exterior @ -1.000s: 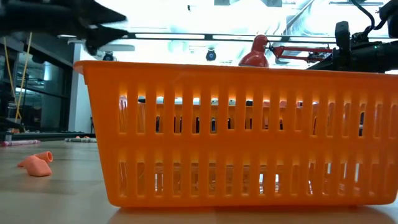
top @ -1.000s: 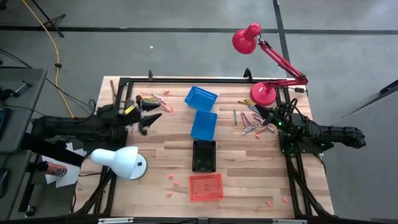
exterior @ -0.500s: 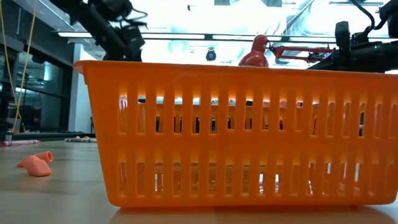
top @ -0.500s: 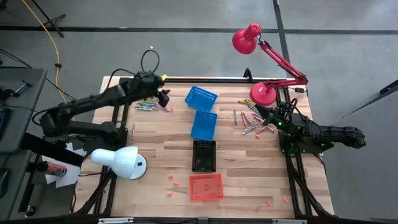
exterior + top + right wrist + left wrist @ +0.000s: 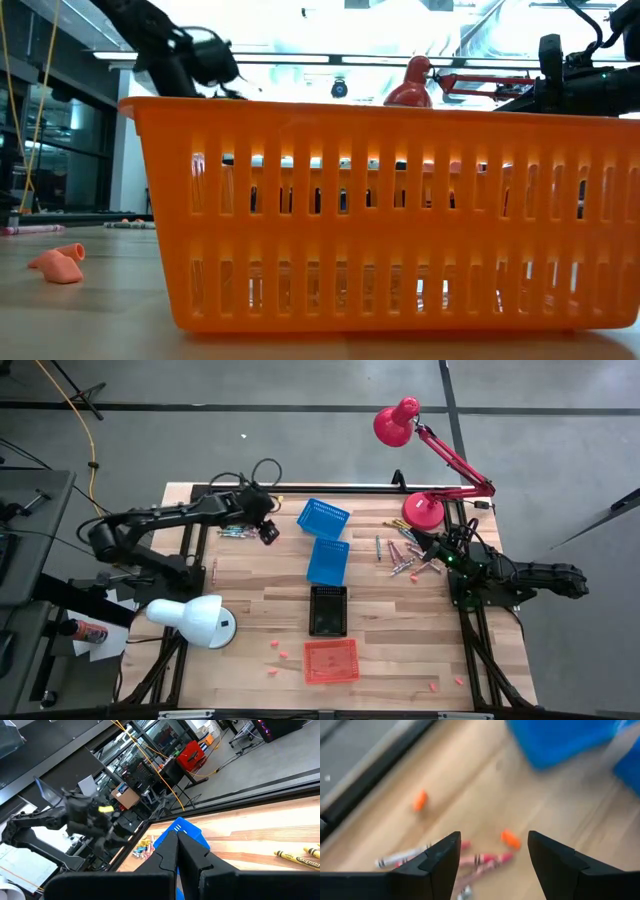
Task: Sort crayons
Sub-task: Put the pink crayon into the top blue bin
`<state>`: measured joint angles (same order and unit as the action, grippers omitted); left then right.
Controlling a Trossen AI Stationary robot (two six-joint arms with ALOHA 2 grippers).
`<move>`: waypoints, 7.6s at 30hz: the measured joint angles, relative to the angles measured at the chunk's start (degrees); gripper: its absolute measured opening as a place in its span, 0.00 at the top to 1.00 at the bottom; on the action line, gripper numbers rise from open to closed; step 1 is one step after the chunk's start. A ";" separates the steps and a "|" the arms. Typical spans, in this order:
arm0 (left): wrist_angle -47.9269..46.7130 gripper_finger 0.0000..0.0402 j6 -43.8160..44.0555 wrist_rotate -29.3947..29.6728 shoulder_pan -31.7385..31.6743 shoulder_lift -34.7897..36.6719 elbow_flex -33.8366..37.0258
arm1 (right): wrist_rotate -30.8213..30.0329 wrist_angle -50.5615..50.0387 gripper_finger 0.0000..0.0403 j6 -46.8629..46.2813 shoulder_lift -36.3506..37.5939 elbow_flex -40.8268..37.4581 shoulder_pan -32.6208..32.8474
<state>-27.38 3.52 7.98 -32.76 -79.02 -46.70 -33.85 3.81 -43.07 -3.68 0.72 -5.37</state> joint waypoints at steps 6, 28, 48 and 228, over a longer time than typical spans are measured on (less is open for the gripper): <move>-2.85 0.44 -4.75 0.28 -0.30 -6.35 0.00 | 0.00 -0.02 1.00 0.00 0.01 0.00 0.01; -6.64 0.45 -29.35 -2.68 -1.28 -17.19 -4.72 | 0.00 -0.01 1.00 0.00 -0.01 0.01 -0.01; -7.14 0.60 -42.37 -1.80 1.97 -18.02 -4.76 | 0.00 0.00 1.00 0.01 0.01 -0.01 -0.01; 40.52 0.65 1.89 -29.34 15.35 27.08 1.92 | 13.94 -46.97 1.00 -0.55 -63.72 33.19 -4.41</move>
<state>13.15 5.41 -21.37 -17.41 -51.94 -44.77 -19.91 -43.16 -43.62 -67.40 33.91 -9.78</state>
